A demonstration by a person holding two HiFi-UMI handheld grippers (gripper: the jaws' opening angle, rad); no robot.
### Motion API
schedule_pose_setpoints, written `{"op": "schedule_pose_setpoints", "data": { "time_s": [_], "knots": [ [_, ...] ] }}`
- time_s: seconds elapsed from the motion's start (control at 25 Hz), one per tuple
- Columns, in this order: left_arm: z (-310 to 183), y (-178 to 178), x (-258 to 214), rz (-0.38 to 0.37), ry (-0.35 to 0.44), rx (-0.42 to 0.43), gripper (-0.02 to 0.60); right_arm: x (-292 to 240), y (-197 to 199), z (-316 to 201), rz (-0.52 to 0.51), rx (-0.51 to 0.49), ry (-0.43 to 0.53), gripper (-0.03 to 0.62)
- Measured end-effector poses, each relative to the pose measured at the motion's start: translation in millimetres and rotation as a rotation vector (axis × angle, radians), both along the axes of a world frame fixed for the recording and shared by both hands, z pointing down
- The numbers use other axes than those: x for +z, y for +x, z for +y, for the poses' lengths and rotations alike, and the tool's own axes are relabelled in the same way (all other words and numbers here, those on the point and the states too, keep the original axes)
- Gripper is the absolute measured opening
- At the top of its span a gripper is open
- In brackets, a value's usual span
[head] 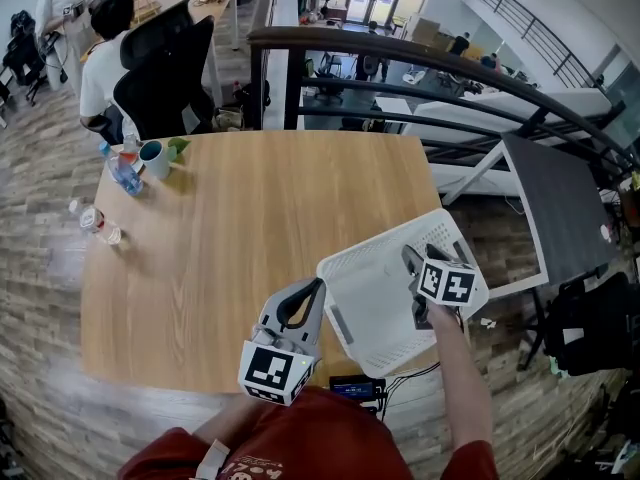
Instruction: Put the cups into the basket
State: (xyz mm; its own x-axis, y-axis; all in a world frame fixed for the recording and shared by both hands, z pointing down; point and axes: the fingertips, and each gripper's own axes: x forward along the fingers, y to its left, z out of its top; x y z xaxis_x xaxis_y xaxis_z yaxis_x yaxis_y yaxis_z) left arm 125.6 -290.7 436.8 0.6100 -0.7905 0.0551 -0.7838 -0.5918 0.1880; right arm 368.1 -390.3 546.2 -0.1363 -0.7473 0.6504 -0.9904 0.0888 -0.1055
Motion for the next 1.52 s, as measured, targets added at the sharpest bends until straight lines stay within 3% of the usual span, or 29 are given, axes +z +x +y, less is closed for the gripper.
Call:
{"op": "schedule_pose_setpoints", "data": {
  "time_s": [0.52,0.84,1.32,1.52],
  "knots": [
    [-2,-9,4,0.010,-0.021,-0.030,0.006,42,26,-2,0.043,0.085,-0.096,0.249],
    [-1,-11,8,0.009,-0.024,-0.033,0.006,53,29,-2,0.045,0.106,-0.098,0.249],
    [-2,-9,11,0.007,-0.029,-0.035,0.006,58,21,-3,0.131,0.061,-0.112,0.249],
    [1,-10,8,0.006,-0.024,-0.032,0.006,57,20,3,0.123,0.064,-0.120,0.249]
  ]
}}
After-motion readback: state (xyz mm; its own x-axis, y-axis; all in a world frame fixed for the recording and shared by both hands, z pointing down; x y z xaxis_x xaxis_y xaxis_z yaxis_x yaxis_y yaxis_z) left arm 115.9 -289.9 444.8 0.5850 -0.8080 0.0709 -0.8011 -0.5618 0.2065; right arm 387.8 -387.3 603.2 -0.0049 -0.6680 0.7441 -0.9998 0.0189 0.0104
